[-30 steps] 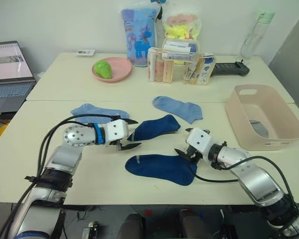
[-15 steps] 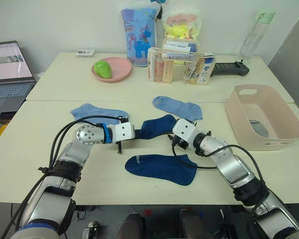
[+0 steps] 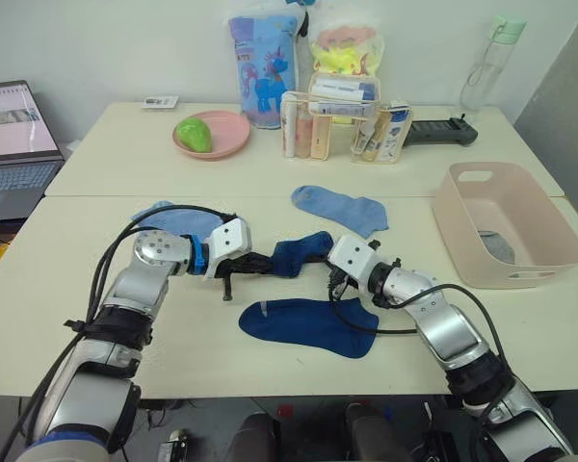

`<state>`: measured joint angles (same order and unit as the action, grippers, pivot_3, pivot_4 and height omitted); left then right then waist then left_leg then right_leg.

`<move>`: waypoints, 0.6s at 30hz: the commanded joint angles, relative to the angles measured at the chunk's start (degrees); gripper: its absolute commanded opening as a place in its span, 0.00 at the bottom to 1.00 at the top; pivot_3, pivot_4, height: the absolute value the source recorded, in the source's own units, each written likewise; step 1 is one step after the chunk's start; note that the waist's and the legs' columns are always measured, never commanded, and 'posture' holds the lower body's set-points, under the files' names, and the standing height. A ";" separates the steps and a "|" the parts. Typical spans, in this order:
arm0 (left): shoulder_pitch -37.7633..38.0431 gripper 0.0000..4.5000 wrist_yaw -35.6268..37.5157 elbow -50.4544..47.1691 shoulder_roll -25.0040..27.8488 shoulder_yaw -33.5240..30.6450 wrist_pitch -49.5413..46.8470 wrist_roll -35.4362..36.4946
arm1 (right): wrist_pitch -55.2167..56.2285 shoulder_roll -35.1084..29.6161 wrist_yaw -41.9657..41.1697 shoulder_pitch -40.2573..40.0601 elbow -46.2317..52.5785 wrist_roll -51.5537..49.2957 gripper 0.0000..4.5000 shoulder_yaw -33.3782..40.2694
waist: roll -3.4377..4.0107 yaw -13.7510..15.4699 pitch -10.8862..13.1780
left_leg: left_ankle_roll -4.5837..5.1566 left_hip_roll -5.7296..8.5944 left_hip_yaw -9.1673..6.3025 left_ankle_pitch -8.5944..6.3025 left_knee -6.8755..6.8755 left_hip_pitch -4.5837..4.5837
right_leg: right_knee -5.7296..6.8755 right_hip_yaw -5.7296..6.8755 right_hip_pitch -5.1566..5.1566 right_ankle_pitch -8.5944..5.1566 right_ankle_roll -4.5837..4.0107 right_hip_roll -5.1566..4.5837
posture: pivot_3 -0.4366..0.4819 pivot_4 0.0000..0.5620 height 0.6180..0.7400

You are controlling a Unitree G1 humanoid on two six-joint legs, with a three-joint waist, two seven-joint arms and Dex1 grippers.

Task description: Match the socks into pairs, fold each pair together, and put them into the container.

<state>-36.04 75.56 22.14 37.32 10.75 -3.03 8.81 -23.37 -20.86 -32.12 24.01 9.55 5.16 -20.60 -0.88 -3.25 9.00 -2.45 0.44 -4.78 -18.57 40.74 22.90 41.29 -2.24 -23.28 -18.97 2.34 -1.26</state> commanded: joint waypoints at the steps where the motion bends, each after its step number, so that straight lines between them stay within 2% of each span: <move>1: -1.38 0.00 8.04 -6.47 4.83 -1.10 -9.68 5.04 | -11.59 -1.99 -4.09 -0.77 12.98 -6.94 0.01 5.77 | 0.01 -0.05 0.01 | 0.00 0.00 -0.02 0.00 0.01 0.00 | 0.01 0.01 0.00 0.00 0.00 0.00 | 0.48 0.27 0.69; 5: -4.76 0.00 12.03 -8.99 6.57 -0.38 -18.73 8.15 | -29.98 -5.98 -8.16 -1.58 27.04 -17.25 0.01 11.70 | 0.01 0.31 0.01 | 0.00 0.01 -0.14 0.00 0.00 0.01 | -0.05 0.07 0.07 0.00 0.00 0.00 | 0.48 0.27 0.69; 9: -6.52 0.00 15.19 -9.68 6.68 1.42 -27.68 10.73 | -43.59 -6.94 -8.04 -0.65 32.52 -24.37 0.01 16.28 | 0.01 0.15 0.01 | 0.02 0.04 -0.16 -0.01 0.00 0.01 | -0.09 0.07 0.11 0.00 0.00 0.00 | 0.48 0.27 0.69; 11: -7.96 0.00 16.75 -9.06 6.40 4.84 -34.05 12.25 | -52.80 -4.09 -6.67 0.85 32.12 -28.00 0.01 20.48 | 0.01 0.09 0.01 | 0.03 0.02 -0.17 -0.02 0.00 0.00 | -0.06 0.08 0.10 0.00 0.00 0.01 | 0.48 0.27 0.69; 14: -9.85 0.00 16.94 -5.62 4.61 9.44 -40.24 12.45 | -55.34 -4.05 -3.95 2.13 27.18 -27.62 0.01 20.27 | 0.01 0.00 0.01 | 0.14 0.06 -0.17 -0.08 0.00 -0.02 | -0.03 0.05 0.10 0.00 0.00 0.04 | 0.48 0.27 0.69; 18: -13.11 0.00 16.94 1.03 2.31 13.72 -43.26 10.85 | -56.12 -4.49 -2.69 4.36 22.46 -28.23 0.01 20.27 | 0.01 -0.02 0.01 | 0.14 0.06 -0.13 -0.08 0.00 0.00 | -0.03 0.05 0.06 0.00 0.00 0.05 | 0.48 0.27 0.69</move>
<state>-47.29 91.93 22.11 39.55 23.79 -44.90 19.87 -79.57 -24.78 -35.29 26.66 31.93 -22.14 -1.29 -0.87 -3.27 9.01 -2.32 0.50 -4.90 -18.64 40.73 22.90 41.27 -2.20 -23.23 -18.98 2.34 -1.21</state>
